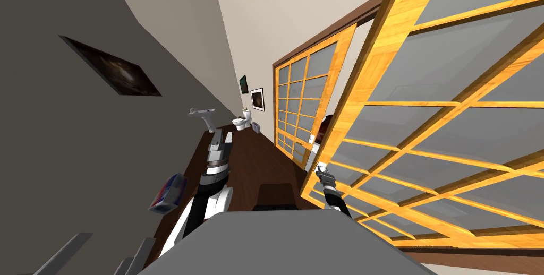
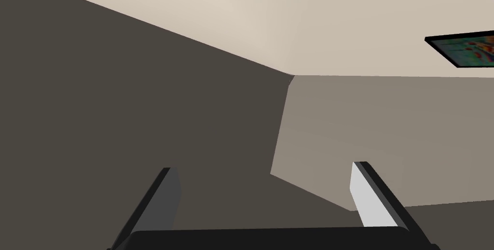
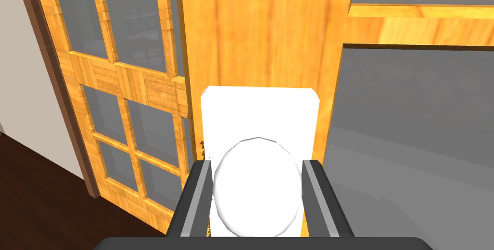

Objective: Pull the door open

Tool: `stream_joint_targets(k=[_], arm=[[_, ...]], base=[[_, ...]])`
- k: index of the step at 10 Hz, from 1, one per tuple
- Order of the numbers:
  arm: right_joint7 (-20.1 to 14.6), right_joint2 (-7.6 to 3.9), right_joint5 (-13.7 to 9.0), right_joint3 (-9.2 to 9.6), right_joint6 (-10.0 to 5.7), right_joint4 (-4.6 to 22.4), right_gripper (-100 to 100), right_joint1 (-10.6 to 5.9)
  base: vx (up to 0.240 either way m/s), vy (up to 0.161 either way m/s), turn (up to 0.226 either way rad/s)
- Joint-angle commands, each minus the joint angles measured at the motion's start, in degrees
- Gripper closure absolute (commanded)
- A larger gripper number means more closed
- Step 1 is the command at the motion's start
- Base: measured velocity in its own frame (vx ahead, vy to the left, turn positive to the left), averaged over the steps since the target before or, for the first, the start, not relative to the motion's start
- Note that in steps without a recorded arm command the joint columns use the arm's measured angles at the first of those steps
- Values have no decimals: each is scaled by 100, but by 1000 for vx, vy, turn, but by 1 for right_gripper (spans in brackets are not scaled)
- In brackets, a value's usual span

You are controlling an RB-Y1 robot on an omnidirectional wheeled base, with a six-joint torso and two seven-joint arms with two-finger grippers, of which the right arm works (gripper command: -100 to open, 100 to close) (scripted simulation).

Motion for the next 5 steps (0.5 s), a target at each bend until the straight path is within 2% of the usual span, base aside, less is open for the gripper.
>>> stream_joint_targets(k=[1,5], arm=[[-120,-37,58,128,-38,32,100,24],[-417,-220,209,469,-74,-113,100,132]], base=[[-229,-26,96],[-239,5,72]])
